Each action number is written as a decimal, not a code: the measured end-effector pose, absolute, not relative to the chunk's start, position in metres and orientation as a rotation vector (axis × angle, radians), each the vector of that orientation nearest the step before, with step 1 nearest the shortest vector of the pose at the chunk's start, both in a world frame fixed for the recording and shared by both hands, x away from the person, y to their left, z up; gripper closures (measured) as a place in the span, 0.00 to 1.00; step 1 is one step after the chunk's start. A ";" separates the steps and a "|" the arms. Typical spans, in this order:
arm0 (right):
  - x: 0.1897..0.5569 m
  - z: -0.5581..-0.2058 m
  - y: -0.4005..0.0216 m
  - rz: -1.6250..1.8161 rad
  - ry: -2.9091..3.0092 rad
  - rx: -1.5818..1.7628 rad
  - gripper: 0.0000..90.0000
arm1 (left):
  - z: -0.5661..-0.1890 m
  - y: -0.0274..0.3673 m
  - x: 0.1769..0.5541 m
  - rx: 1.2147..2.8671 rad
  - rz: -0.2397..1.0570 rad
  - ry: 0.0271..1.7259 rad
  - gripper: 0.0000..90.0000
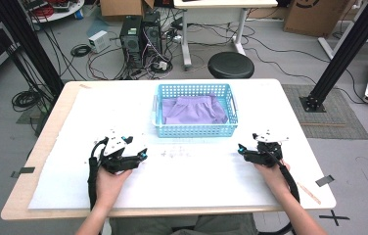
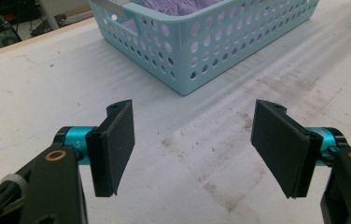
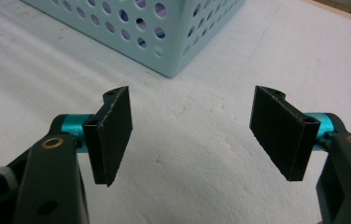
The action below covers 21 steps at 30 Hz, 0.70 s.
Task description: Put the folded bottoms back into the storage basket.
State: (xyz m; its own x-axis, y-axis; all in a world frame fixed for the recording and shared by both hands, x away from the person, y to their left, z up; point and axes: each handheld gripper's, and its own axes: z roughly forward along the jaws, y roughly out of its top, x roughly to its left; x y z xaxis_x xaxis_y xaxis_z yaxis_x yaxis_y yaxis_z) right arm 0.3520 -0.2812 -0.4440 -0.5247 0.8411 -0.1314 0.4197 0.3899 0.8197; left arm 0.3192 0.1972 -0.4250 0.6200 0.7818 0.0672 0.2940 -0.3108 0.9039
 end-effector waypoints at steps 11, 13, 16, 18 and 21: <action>0.351 -0.442 -0.283 1.034 2.096 1.070 0.34 | -0.424 0.196 0.318 1.873 0.636 0.858 0.34; 0.350 -0.442 -0.282 1.034 2.097 1.072 0.34 | -0.424 0.196 0.318 1.877 0.638 0.855 0.34; 0.350 -0.443 -0.282 1.038 2.098 1.071 0.34 | -0.424 0.196 0.318 1.879 0.638 0.858 0.34; 0.350 -0.443 -0.282 1.036 2.099 1.074 0.34 | -0.424 0.196 0.318 1.879 0.639 0.858 0.34; 0.350 -0.443 -0.282 1.033 2.102 1.073 0.33 | -0.424 0.196 0.318 1.878 0.639 0.863 0.34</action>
